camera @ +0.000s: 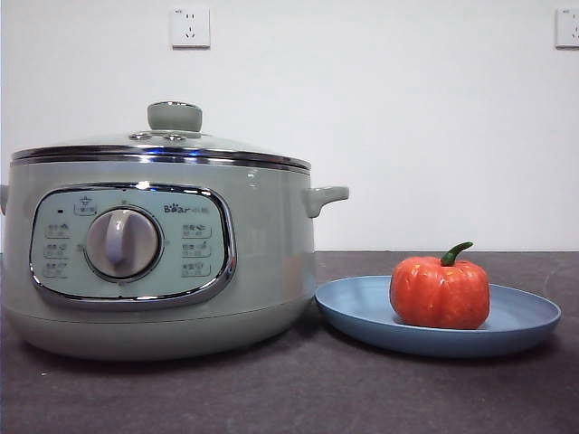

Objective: Take the pumpkin out from the steamer,put the pumpkin in the blue plate,close the lid

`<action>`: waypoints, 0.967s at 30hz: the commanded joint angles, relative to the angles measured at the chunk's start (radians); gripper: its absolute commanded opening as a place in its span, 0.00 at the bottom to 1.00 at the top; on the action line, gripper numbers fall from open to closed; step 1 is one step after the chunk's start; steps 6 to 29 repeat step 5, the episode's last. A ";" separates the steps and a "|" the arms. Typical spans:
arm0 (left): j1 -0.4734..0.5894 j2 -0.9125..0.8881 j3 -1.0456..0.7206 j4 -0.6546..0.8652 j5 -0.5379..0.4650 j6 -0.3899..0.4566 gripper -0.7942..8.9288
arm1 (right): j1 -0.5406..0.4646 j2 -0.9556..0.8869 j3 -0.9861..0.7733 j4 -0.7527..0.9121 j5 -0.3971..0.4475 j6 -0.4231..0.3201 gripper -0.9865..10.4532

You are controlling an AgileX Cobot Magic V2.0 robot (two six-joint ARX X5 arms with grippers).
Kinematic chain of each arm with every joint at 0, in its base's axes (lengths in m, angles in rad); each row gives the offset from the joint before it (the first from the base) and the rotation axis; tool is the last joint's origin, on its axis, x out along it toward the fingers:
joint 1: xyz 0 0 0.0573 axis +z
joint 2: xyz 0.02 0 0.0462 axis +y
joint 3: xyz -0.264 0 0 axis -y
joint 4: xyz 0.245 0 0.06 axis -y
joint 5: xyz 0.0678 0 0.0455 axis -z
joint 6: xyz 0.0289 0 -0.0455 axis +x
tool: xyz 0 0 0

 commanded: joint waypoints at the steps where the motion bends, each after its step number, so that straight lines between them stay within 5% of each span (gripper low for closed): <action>1: 0.003 -0.003 -0.015 -0.001 0.000 -0.003 0.08 | 0.000 0.000 -0.012 0.000 0.004 0.013 0.09; 29: 0.003 -0.003 -0.015 -0.001 0.000 -0.003 0.08 | 0.000 0.000 -0.012 0.000 0.004 0.013 0.09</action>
